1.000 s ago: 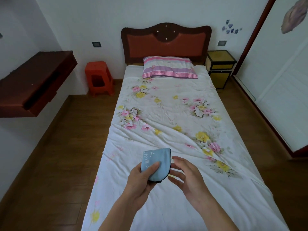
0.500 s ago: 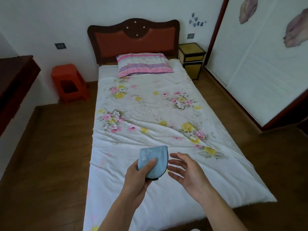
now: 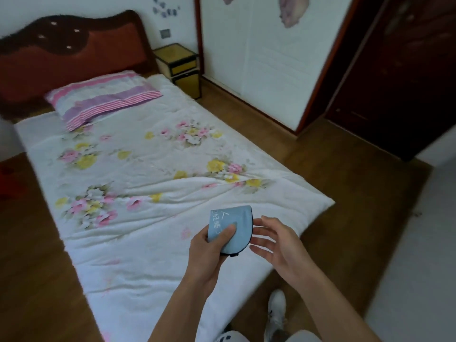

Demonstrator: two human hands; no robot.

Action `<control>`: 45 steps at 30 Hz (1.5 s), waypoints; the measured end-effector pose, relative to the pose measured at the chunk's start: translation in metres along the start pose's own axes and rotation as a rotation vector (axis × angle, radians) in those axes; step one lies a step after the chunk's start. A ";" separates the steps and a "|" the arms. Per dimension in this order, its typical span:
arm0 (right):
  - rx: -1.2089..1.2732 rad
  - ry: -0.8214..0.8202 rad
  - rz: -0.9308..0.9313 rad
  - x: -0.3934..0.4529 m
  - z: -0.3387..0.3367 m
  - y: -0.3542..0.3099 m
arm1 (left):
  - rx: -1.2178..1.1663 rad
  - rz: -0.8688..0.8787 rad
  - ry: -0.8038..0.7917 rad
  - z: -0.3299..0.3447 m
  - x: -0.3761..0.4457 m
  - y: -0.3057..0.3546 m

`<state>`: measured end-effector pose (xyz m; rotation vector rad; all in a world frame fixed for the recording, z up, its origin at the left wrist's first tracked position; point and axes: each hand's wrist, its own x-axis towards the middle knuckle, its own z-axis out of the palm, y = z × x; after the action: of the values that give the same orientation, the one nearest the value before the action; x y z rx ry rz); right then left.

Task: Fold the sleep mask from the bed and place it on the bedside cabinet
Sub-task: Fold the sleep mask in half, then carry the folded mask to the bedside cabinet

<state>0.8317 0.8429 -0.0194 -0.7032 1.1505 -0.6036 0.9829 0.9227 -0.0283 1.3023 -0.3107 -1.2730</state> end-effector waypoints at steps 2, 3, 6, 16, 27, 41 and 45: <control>0.037 0.080 -0.023 -0.009 -0.024 -0.002 | 0.032 -0.016 -0.075 0.022 0.005 -0.007; 0.059 0.116 -0.031 -0.014 -0.036 -0.004 | 0.047 -0.027 -0.115 0.033 0.007 -0.010; 0.130 0.198 -0.056 -0.025 -0.071 -0.010 | 0.095 -0.068 -0.222 0.070 0.012 -0.020; 0.334 0.373 -0.141 -0.024 -0.193 -0.035 | 0.252 -0.144 -0.433 0.209 0.047 -0.059; 0.437 0.412 -0.202 0.032 -0.400 -0.142 | 0.303 -0.180 -0.455 0.439 0.104 -0.113; 0.575 0.457 -0.214 0.074 -0.559 -0.210 | 0.342 -0.250 -0.559 0.620 0.162 -0.151; 0.537 0.495 -0.227 0.096 -0.595 -0.235 | 0.325 -0.281 -0.573 0.663 0.192 -0.160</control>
<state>0.2773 0.5100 -0.0437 -0.2197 1.2856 -1.2729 0.4526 0.4521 -0.0286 1.2543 -0.7853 -1.8903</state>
